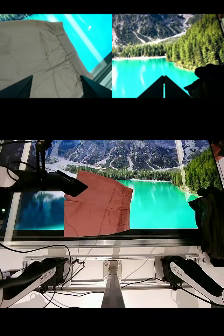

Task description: Fold the clothes and pants, and hang the long-sleeved shirts on hangers.

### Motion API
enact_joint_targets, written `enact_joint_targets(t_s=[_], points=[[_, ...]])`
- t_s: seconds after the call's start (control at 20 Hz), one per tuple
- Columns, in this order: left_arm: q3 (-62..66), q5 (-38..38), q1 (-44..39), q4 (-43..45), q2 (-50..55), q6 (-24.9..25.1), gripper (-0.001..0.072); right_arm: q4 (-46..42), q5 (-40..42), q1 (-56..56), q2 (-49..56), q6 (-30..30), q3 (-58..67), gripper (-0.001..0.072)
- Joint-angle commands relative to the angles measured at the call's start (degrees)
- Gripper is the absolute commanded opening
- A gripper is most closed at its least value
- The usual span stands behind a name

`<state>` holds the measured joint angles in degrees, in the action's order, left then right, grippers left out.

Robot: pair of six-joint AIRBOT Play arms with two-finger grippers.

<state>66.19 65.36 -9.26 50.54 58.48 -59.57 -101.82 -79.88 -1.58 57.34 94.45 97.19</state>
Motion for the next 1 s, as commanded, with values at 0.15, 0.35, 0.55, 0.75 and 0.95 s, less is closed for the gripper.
enact_joint_targets(t_s=[0.15,0.35,0.55,0.75,0.95], points=[[0.1,0.0,0.1,0.0,0.0,0.0,0.0666,0.0,0.0,0.0,0.0,0.0,0.0,0.0019],[0.1,0.0,0.1,0.0,0.0,0.0,0.0666,0.0,0.0,0.0,0.0,0.0,0.0,0.0019],[0.1,0.0,0.1,0.0,0.0,0.0,0.0666,0.0,0.1,0.0,0.0,0.0,0.0,0.0019],[0.1,-0.8,0.0,-0.6,0.1,0.0,0.0666,0.0,1.6,0.0,0.0,0.0,0.0,0.002],[0.0,-1.9,0.0,-1.4,0.8,0.0,0.0666,-2.2,4.8,0.2,1.2,-0.1,0.0,0.0035]])
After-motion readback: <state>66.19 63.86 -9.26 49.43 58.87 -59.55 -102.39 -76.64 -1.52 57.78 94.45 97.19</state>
